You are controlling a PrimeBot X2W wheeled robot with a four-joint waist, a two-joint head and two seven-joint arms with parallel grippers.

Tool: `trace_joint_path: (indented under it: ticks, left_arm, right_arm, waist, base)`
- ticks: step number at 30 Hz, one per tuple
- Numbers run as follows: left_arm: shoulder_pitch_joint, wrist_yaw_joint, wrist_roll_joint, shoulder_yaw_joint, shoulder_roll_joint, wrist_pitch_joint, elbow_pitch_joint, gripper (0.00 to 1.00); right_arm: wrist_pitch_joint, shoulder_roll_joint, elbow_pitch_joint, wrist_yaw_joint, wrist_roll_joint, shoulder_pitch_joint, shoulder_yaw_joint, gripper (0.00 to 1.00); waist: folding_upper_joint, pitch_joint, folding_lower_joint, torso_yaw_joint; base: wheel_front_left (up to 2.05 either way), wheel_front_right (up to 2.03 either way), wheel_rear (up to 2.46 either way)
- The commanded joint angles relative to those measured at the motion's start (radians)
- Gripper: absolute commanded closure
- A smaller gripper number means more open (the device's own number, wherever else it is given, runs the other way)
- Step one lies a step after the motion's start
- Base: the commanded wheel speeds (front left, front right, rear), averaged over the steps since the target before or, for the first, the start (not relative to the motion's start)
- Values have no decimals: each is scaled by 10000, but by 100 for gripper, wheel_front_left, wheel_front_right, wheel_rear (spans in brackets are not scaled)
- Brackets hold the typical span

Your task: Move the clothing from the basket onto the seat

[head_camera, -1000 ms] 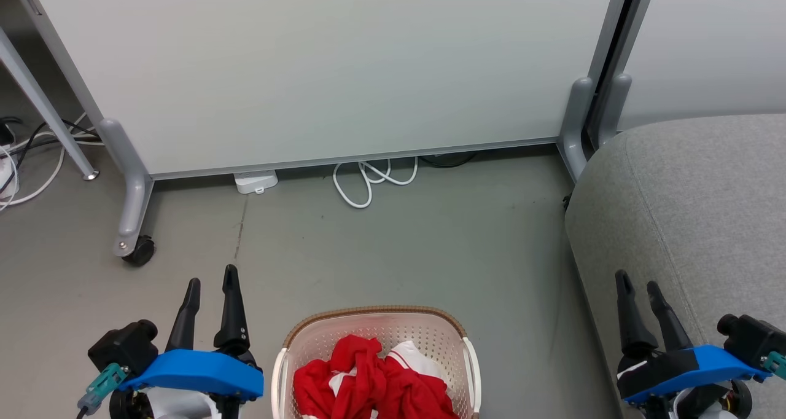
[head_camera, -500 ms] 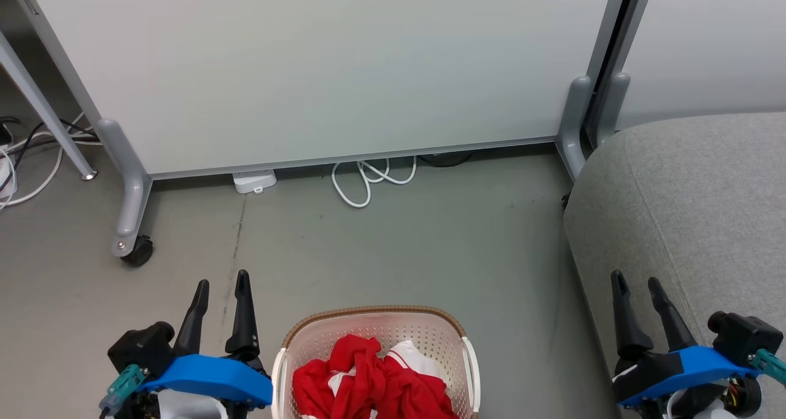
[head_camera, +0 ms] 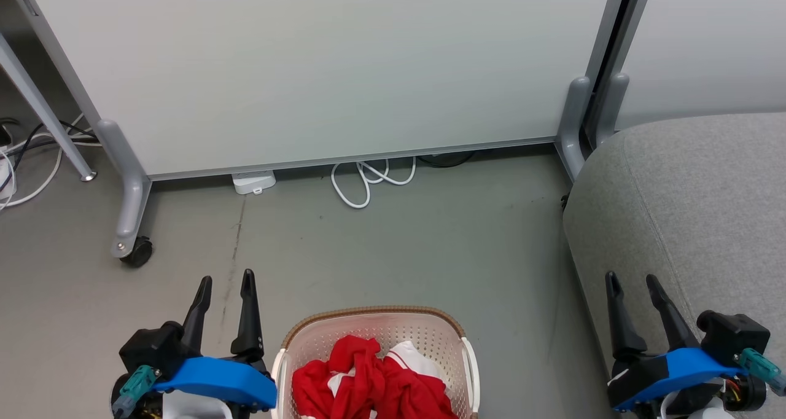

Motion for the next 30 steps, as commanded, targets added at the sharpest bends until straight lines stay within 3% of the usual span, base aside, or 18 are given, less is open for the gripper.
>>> trace_joint_path:
  ticks: [1,30]
  left_arm:
    - [-155,-38,168,-17,-5,-80,-15,0]
    - [-234,-104,1647,-159,-44,-568,698,0]
  right_arm:
    - [-84,-50,-43,21,-153,-139,13,0]
    - [-502,-53,117,16,-2080,-163,97,0]
  waist:
    - [0,0,-1,-6]
    - [0,-33,-1,-42]
  base:
    - [0,0,0]
    - [0,0,0]
